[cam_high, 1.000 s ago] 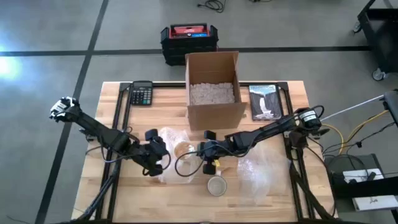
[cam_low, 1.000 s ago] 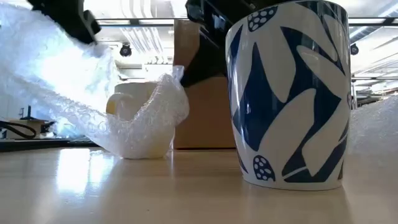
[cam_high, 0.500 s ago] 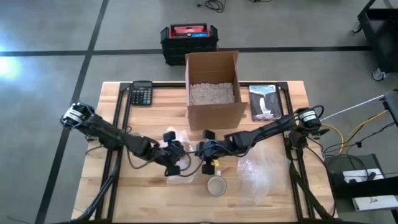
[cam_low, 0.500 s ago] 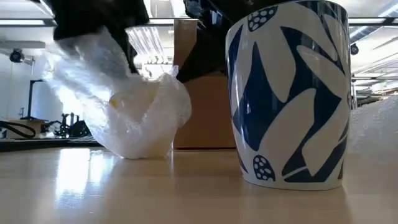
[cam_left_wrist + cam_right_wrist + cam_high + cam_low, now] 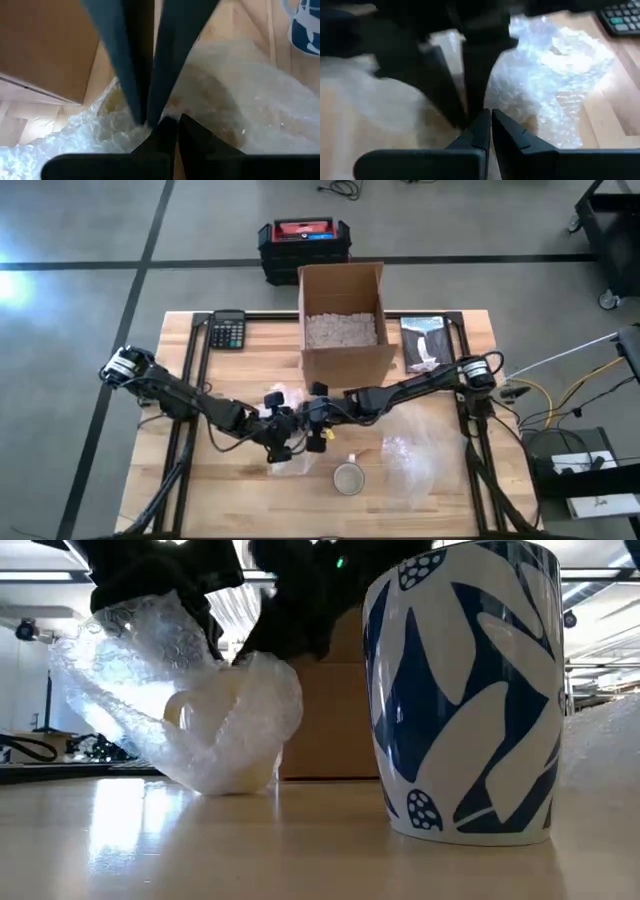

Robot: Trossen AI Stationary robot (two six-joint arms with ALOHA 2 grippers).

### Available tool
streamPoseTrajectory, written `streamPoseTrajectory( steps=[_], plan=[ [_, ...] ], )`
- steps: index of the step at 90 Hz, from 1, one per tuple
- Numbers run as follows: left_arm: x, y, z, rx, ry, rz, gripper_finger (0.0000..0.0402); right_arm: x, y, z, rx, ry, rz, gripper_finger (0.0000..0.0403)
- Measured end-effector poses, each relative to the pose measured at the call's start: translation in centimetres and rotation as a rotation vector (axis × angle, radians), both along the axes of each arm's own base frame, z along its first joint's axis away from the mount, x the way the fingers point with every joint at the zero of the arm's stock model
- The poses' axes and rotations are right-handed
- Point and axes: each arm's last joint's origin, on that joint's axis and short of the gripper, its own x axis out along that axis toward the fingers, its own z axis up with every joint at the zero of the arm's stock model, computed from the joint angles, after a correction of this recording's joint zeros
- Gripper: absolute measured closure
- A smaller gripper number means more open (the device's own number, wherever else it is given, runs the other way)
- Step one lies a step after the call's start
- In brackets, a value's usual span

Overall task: Wrap mug
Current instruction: Wrap the yellow mug in bubble wrap

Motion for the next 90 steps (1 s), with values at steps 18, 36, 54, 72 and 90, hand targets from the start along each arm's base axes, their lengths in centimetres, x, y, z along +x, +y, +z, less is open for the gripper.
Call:
streamPoseTrajectory(
  steps=[18, 36, 54, 72, 90],
  plan=[
    [0.0, 0.0, 0.1, -0.020, -0.004, -0.006, 0.0391, 0.0, -0.3, -0.6, -0.002, 0.032, -0.004, 0.0401],
    [-0.1, -0.1, 2.1, -0.016, -0.041, -0.063, 0.0320, 0.0, -0.3, -0.7, -0.004, 0.038, -0.005, 0.0401],
    [-1.1, 0.3, 6.1, -0.004, -0.111, -0.096, 0.0234, 0.0, -0.3, -1.0, -0.006, 0.046, -0.007, 0.0401],
    [-4.1, 0.9, 10.3, -0.101, -0.107, -0.013, 0.0198, 0.0, -0.3, -1.1, -0.006, 0.047, -0.007, 0.0401],
    [-9.7, 2.0, 10.6, -0.134, 0.136, 0.157, 0.0216, 0.0, -0.3, -1.1, -0.006, 0.049, -0.007, 0.0401]
  ],
)
